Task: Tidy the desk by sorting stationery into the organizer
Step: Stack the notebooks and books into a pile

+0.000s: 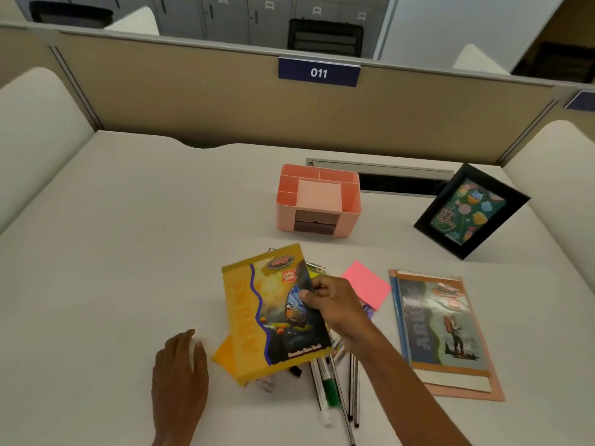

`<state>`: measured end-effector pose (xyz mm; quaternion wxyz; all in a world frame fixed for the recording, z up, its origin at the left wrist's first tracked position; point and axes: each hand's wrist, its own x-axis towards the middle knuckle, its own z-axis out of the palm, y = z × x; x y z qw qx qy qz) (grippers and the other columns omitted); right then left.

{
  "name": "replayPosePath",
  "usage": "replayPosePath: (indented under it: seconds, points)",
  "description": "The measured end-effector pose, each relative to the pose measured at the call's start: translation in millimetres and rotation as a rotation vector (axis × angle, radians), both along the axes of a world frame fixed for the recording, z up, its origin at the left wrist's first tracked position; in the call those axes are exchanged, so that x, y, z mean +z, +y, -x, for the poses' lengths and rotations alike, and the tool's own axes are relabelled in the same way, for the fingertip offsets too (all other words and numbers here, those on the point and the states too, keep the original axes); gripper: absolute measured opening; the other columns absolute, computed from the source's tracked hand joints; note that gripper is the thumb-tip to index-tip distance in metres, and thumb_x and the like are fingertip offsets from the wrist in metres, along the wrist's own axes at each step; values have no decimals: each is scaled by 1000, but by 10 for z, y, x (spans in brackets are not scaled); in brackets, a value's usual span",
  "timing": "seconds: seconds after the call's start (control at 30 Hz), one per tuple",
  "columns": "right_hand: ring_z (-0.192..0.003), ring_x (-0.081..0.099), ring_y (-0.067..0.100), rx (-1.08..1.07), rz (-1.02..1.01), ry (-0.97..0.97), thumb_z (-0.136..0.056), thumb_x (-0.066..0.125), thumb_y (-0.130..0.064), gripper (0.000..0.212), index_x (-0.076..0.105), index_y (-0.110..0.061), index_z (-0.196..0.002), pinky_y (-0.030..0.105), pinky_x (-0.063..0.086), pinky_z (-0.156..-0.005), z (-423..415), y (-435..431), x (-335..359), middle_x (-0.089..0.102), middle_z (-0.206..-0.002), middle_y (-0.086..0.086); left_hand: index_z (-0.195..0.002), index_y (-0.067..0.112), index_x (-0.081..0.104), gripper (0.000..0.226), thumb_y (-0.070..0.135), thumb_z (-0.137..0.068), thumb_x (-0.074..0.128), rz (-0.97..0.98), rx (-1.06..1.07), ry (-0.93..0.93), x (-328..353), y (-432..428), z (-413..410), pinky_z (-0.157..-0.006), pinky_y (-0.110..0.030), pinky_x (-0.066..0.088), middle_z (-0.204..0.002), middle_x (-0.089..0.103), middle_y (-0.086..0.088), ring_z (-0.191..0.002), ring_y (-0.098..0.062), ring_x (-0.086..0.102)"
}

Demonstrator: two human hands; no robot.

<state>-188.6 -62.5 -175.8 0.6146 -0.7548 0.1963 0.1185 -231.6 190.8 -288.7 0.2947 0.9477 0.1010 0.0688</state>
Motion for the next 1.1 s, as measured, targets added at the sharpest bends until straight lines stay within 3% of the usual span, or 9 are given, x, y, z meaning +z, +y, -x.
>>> replayPosePath:
  seconds: [0.17, 0.3, 0.37, 0.53, 0.67, 0.87, 0.97, 1.1]
  points:
    - [-84, 72, 25, -213, -117, -157, -86, 66, -14, 19, 67, -7, -104, 23, 55, -61, 231, -1116, 452, 75, -94, 10, -121, 8, 58, 32, 20, -92, 54, -142, -169, -98, 76, -266, -280, -88, -46, 46, -123, 59, -13, -110, -32, 55]
    - [-87, 69, 28, -387, -140, -243, -69, 73, -26, 38, 70, -8, -103, 33, 59, -74, 586, -1920, 549, 73, -101, 14, -124, 13, 54, 35, 32, -95, 46, -132, -280, -94, 87, -488, -736, -86, -40, 45, -122, 58, -7, -109, -26, 52]
    - [-89, 69, 28, -459, -139, -228, -77, 68, -23, 32, 68, -8, -106, 35, 58, -77, 796, -2240, 538, 72, -105, 14, -124, 12, 54, 36, 30, -93, 56, -118, -313, -71, 88, -561, -928, -84, -40, 44, -122, 58, -8, -108, -26, 52]
    - [-81, 72, 27, -588, -110, -206, -85, 62, -18, 23, 67, -10, -105, 34, 61, -65, 1191, -2709, 410, 73, -99, 12, -118, 6, 59, 38, 26, -86, 66, -89, -324, -8, 36, -584, -1087, -83, -46, 44, -115, 59, -13, -102, -33, 54]
    - [-84, 70, 37, -640, -60, -148, -86, 65, -14, 18, 69, -9, -103, 47, 58, -76, 1241, -2862, 69, 73, -98, 18, -104, 6, 62, 26, 21, -84, 69, -55, -320, -50, -7, -537, -1063, -78, -49, 46, -107, 61, -13, -94, -35, 57]
    - [-86, 70, 40, -580, -17, -55, -82, 68, -5, 21, 70, -5, -103, 50, 56, -83, 1095, -2801, -436, 73, -93, 21, -102, 7, 62, 24, 22, -84, 68, -39, -292, -36, 0, -551, -1081, -78, -48, 47, -107, 61, -12, -95, -34, 57]
    - [-82, 71, 36, -529, 83, -5, -86, 66, -3, 19, 70, -4, -105, 50, 56, -84, 1013, -2798, -605, 74, -89, 17, -103, 6, 62, 26, 23, -84, 68, -50, -294, -27, -3, -557, -1093, -78, -47, 47, -107, 61, -13, -95, -33, 57]
    - [-78, 67, 23, -447, 518, 50, -84, 70, -11, 16, 72, -5, -99, 31, 51, -72, 932, -2763, -674, 73, -90, 11, -102, 5, 62, 25, 21, -84, 69, -59, -298, -29, 2, -561, -1093, -77, -45, 47, -106, 61, -13, -94, -33, 57]
